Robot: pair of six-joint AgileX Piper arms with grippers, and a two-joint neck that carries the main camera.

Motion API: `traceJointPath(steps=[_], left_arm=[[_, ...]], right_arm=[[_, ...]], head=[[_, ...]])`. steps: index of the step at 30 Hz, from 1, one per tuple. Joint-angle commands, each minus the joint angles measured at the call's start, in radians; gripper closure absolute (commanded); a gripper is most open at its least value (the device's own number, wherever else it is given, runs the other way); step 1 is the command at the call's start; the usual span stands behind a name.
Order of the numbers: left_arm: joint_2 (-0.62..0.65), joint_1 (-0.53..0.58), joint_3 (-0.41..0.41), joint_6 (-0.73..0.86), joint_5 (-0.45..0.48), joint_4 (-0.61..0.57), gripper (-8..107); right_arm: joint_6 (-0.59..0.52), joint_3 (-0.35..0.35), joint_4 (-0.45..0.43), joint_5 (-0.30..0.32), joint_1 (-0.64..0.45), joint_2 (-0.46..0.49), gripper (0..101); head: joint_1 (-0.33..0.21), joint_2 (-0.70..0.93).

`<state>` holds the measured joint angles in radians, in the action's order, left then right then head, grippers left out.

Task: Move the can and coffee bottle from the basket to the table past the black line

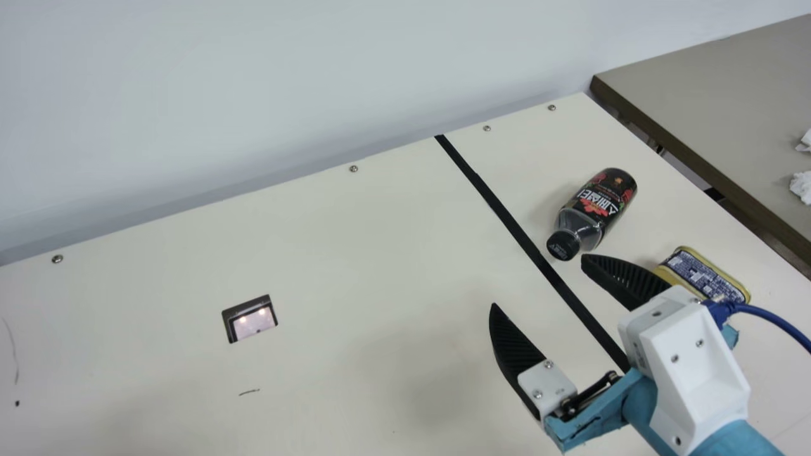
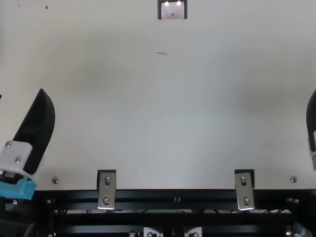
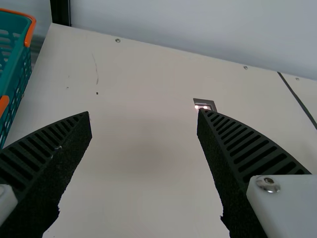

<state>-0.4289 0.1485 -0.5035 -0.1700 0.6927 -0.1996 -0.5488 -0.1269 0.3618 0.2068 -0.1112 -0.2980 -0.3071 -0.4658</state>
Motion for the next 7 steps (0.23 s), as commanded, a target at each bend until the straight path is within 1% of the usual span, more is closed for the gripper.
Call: traceJointPath(steps=[1,7], left_arm=[[0.0,0.0,0.0,0.0,0.0,0.0,9],[0.0,0.0,0.0,0.0,0.0,0.0,9]], right_arm=[[0.0,0.0,0.0,0.0,0.0,0.0,0],[0.0,0.0,0.0,0.0,0.0,0.0,0]], head=[[-0.015,0.009],[-0.015,0.009]])
